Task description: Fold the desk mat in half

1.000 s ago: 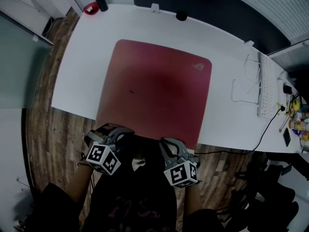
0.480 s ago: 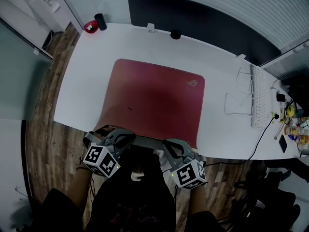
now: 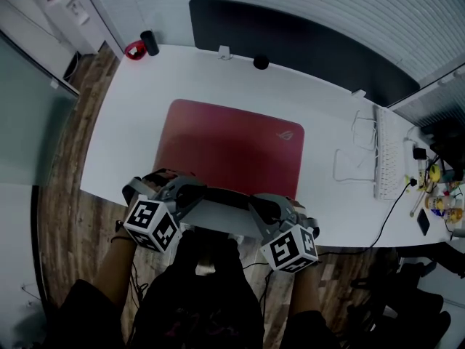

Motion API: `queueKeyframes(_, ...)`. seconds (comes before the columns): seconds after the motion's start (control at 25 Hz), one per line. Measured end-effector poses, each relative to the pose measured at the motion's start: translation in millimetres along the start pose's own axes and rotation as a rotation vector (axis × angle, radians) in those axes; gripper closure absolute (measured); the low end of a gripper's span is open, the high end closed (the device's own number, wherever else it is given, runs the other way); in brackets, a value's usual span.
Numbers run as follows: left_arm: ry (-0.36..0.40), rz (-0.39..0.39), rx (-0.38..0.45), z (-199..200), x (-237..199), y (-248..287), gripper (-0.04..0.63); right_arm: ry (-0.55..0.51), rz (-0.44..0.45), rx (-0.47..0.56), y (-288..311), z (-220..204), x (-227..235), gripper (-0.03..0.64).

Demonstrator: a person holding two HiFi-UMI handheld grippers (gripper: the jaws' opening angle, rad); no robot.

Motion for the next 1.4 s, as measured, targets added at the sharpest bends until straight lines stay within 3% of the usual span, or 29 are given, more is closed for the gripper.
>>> queueKeyframes(0.44, 0.044, -0.019, -0.013, -14, -73, 25, 0.568, -0.118, 0.061, -0.014, 27, 16, 74, 0.584)
queueKeyframes(1.0, 0.038, -0.058, -0.013, -59, -165, 93, 0.569, -0.118, 0.097, -0.069, 98, 4, 178, 0.585)
queueKeyframes(1.4, 0.046, -0.120, -0.062, -90, -190, 141, 0.569, -0.149, 0.093, -0.164, 145, -22, 211, 0.584)
Point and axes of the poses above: the fingertips, and each gripper's own axes: y forward along the fingers, x to its right, z out of its top, the point moved 2 cm from there along -y, backward along the fingers, and after that the axes turned 5 degrees about y, right-handed, at the moved point
